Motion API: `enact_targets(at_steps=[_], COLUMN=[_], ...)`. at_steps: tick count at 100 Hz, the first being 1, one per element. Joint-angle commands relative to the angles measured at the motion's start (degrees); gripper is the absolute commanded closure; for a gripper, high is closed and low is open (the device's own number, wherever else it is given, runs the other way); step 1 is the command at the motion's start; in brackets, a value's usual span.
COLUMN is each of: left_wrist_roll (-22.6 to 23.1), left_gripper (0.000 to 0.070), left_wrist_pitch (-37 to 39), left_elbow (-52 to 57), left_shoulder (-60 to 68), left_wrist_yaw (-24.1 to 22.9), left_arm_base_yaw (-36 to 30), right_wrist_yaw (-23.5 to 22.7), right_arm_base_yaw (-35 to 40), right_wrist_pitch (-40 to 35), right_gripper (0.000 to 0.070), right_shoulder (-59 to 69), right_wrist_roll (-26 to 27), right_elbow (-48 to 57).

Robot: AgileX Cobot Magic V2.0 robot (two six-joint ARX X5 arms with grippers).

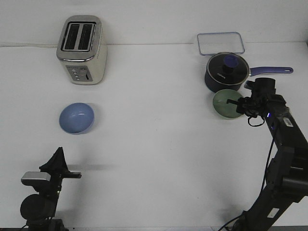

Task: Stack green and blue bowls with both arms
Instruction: 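Grasp the green bowl rim with the right gripper and lift it, then carry the green bowl toward the robot and set it down centrally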

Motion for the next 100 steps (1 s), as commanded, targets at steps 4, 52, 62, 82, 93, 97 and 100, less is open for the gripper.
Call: enact_targets(at_steps=[4, 52, 62, 82, 93, 97, 100], left_wrist_roll=[0.3, 0.3, 0.3, 0.3, 0.3, 0.3, 0.3], left_gripper=[0.0685, 0.0685, 0.0685, 0.0685, 0.0685, 0.0685, 0.0685], left_wrist_pitch=[0.7, 0.7, 0.7, 0.7, 0.7, 0.7, 0.7], left_elbow=[-1.1, -1.1, -1.1, -1.1, -1.1, -1.1, -1.1], left_shoulder=[-0.1, -0.1, -0.1, -0.1, -0.1, -0.1, -0.1], left_wrist_yaw=[0.1, 0.1, 0.1, 0.1, 0.1, 0.1, 0.1], left_arm_base_yaw=[0.0, 0.0, 0.0, 0.0, 0.0, 0.0, 0.0], right_wrist_yaw=[-0.3, -12.8, -12.9, -12.5, -11.1, -10.6, -10.6], right_arm_base_yaw=[0.0, 0.1, 2.4, 12.0, 19.1, 21.8, 23.7], right_wrist_pitch=[-0.2, -8.1, -12.1, -16.1, -15.6, -14.9, -14.2], right_gripper=[0.0700, 0.0700, 0.0700, 0.0700, 0.0700, 0.0700, 0.0700], right_shoulder=[0.0, -24.7, -28.8, -33.9, -35.3, -35.3, -35.3], right_wrist_roll=[-1.3, -1.1, -1.2, -1.6, -0.7, 0.0, 0.6], right_elbow=[1.1, 1.0, 0.9, -3.7, -8.8, -10.7, -12.2])
